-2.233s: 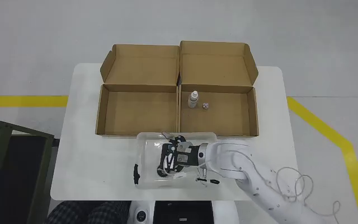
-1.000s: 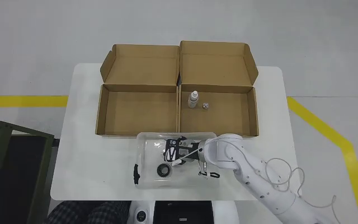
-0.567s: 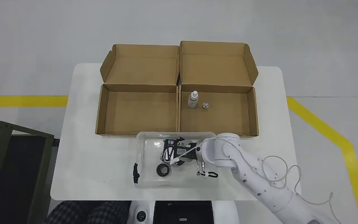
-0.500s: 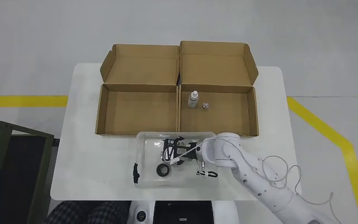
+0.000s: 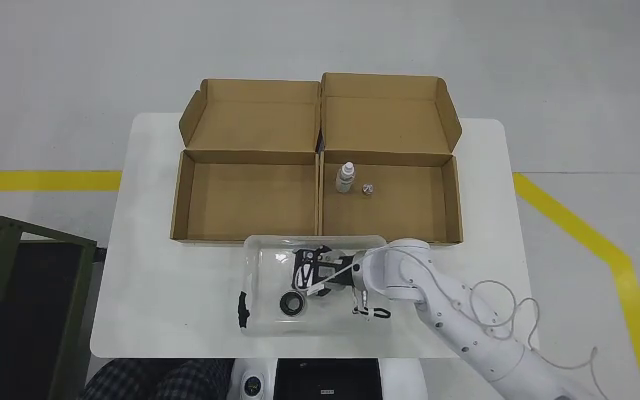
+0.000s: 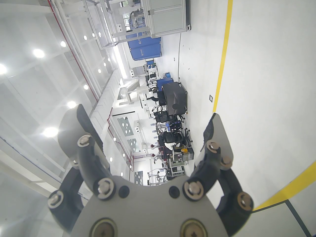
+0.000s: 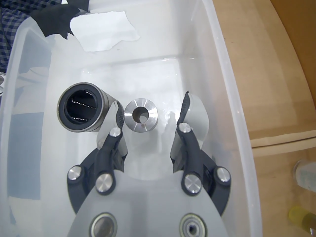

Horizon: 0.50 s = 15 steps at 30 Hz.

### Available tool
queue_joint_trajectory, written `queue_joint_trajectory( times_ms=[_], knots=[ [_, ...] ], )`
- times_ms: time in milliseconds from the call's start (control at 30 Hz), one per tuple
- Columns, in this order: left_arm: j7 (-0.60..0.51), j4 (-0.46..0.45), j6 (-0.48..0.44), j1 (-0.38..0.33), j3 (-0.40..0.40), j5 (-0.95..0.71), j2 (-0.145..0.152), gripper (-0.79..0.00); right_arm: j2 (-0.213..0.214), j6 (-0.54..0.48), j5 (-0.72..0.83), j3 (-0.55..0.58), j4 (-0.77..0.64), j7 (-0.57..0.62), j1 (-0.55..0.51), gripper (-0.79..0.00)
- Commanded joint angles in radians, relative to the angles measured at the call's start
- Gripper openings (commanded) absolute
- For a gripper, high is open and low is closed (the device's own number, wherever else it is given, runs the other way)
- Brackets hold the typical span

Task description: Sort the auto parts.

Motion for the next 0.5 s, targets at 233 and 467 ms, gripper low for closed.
queue_joint_trajectory(
  times_ms=[233, 467],
  knots=[
    [0.000, 0.000, 0.000, 0.000, 0.000, 0.000, 0.000, 0.000, -0.005, 0.005, 0.002, -0.016, 0.017, 0.002, 0.002, -0.339],
    [0.000, 0.000, 0.000, 0.000, 0.000, 0.000, 0.000, 0.000, -0.014, 0.013, 0.008, -0.029, 0.056, -0.004, 0.017, -0.332]
  ],
)
